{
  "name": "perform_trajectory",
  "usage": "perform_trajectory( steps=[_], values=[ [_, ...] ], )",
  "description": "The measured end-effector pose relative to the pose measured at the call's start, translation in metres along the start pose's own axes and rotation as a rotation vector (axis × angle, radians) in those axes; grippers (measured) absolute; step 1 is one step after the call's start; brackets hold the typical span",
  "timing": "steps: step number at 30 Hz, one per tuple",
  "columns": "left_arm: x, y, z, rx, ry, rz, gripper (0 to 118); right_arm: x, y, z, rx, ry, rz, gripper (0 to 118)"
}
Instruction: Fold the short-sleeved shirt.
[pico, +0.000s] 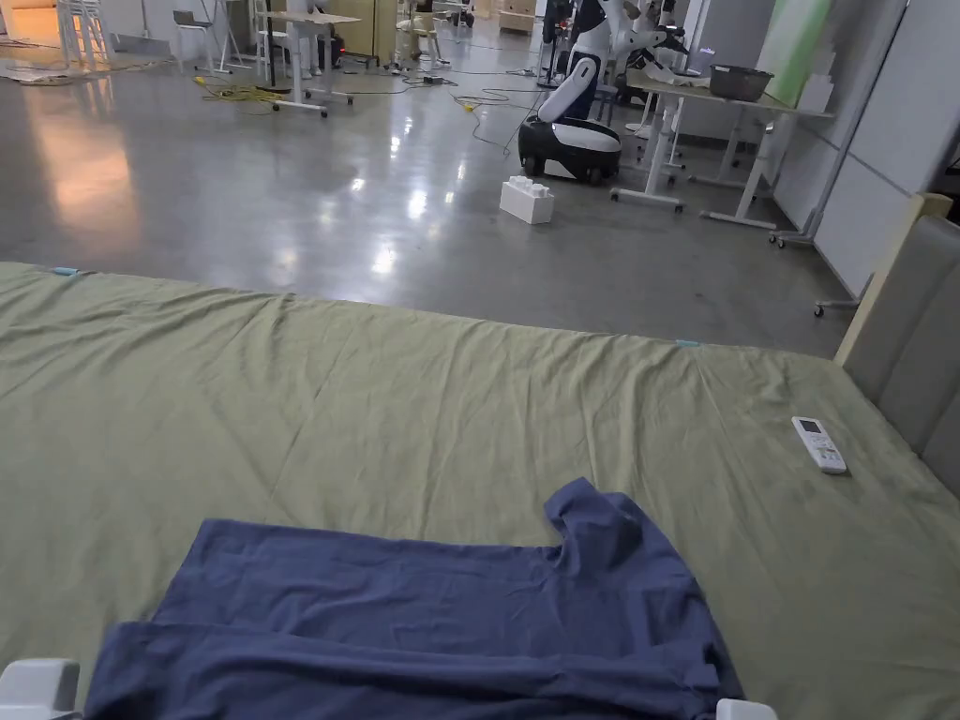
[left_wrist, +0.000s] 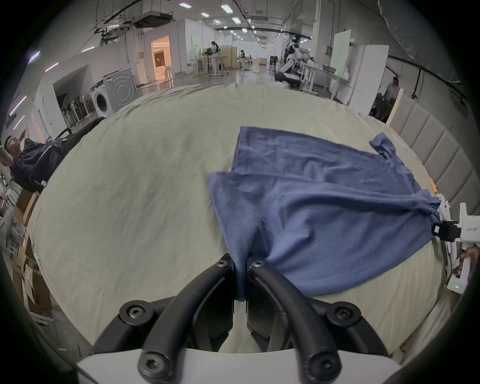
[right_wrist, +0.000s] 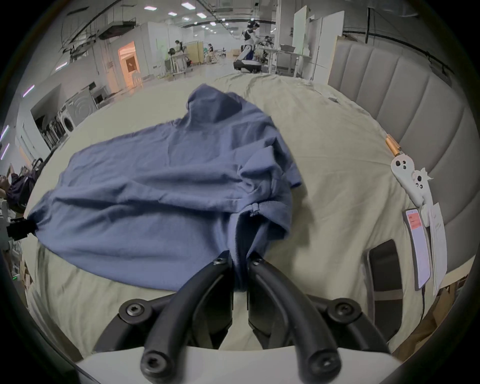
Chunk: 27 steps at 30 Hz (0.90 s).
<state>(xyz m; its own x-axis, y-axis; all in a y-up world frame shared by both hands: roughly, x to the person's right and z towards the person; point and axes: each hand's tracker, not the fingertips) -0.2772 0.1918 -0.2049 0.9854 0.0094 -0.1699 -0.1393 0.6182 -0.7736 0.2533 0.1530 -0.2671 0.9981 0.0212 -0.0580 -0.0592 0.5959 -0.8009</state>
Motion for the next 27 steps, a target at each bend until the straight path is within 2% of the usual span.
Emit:
perform_trajectory(
  steps=[8,12,15,16,19,27],
  values=[
    [0.001,0.029,0.03,0.064,-0.048,-0.018,7,-0.001,0.026,0.047,0.076,0.014,0.019,8],
    [0.003,0.022,0.02,0.106,-0.074,0.017,7,-0.003,0.037,0.072,0.097,0.004,0.04,8],
    [-0.031,0.03,0.012,0.152,-0.089,0.021,7,-0.002,0.04,0.096,0.109,0.008,0.051,8],
    [-0.03,0.039,0.055,0.168,-0.094,0.02,7,-0.001,0.039,0.104,0.118,0.009,0.047,8],
    [-0.026,0.037,0.103,0.195,-0.105,0.007,7,0.002,0.029,0.124,0.125,0.012,0.057,8],
    [-0.025,-0.019,0.121,0.124,-0.103,-0.031,7,0.002,-0.04,0.136,0.035,0.013,0.065,8]
  ],
)
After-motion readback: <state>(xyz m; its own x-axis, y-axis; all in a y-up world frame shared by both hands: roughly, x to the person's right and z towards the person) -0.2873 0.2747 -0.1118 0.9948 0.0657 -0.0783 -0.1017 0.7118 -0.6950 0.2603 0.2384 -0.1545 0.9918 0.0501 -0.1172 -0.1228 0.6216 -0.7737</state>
